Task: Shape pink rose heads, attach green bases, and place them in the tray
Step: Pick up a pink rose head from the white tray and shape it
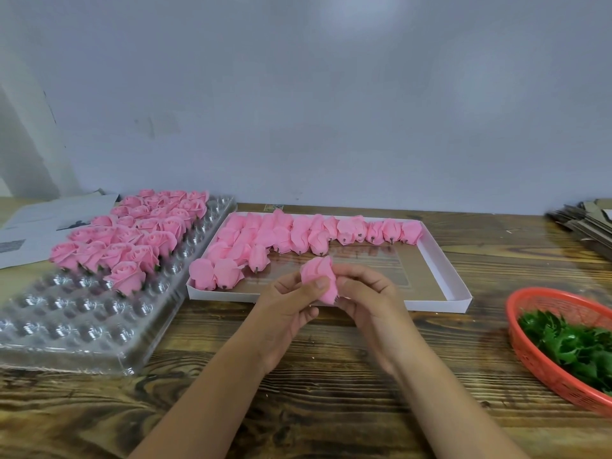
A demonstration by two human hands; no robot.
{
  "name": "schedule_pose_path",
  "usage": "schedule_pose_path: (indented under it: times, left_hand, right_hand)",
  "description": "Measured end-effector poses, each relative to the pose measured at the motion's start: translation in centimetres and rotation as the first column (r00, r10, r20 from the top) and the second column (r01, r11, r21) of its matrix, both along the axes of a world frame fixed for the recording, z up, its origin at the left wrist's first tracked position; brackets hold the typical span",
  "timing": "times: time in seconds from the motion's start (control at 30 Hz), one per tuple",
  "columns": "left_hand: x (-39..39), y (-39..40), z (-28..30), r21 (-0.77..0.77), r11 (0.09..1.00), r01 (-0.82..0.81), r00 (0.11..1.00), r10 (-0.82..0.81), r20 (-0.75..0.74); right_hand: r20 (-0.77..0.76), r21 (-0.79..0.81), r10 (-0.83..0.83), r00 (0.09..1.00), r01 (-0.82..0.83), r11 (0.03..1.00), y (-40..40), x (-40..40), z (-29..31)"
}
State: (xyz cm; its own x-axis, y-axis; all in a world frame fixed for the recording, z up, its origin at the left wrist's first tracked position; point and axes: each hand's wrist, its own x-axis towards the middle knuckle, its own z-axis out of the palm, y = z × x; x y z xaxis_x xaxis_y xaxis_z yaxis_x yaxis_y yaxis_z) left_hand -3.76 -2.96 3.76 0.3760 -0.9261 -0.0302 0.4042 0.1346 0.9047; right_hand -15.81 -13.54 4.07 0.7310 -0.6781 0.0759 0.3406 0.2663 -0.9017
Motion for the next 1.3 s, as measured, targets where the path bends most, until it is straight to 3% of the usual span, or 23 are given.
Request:
schedule_pose_path:
  times: [0.27,0.4,0.6,0.93,1.07,1.13,1.23,1.3]
  left_hand:
    - [0.11,-0.23,-0.17,-0.049,0.997,-0.064,0.998,0.065,0.016]
    - [0.28,-0.24,-0.33,-0.067,0.993,-0.094,0.996,0.094,-0.011]
    - [-0.05,-0.44,-0.54,-0.060,0.994,-0.093,0.990,0.099,0.099]
    - [0.03,-0.59,-0.76,-0.071,0.980,-0.188,0.970,0.196,0.145]
    - [-0.11,-0.72,-0.83,-0.092,0.982,-0.163,0.974,0.175,0.146]
    - [-0.22,-0.66,-0.65,-0.100,0.976,-0.193,0.929,0.215,0.302]
    - [-0.18,-0.52,-0.68,-0.105,0.959,-0.263,0.695,0.264,0.668]
    - [-0.46,-0.48,-0.70,-0.137,0.954,-0.266,0.577,0.272,0.770]
  right_hand:
    - [-0.091,-0.210,-0.073,0.993,0.053,0.976,0.49,0.07,-0.22]
    - [-0.089,-0.187,-0.067,0.994,0.049,0.981,0.54,0.02,0.00]
    - [-0.084,-0.164,-0.129,0.988,0.114,0.980,0.51,0.17,-0.26]
    - [0.014,0.064,-0.001,1.000,0.001,0.998,0.97,0.57,-0.34]
    - [0.108,0.265,0.170,0.979,-0.193,0.945,0.74,0.37,0.04]
    - [0.131,0.284,0.273,0.953,-0.300,0.911,0.69,0.18,0.26]
    - [0.097,0.322,0.312,0.945,-0.326,0.889,0.49,0.05,0.31]
    - [0.053,0.351,0.301,0.952,-0.300,0.887,0.52,0.03,0.32]
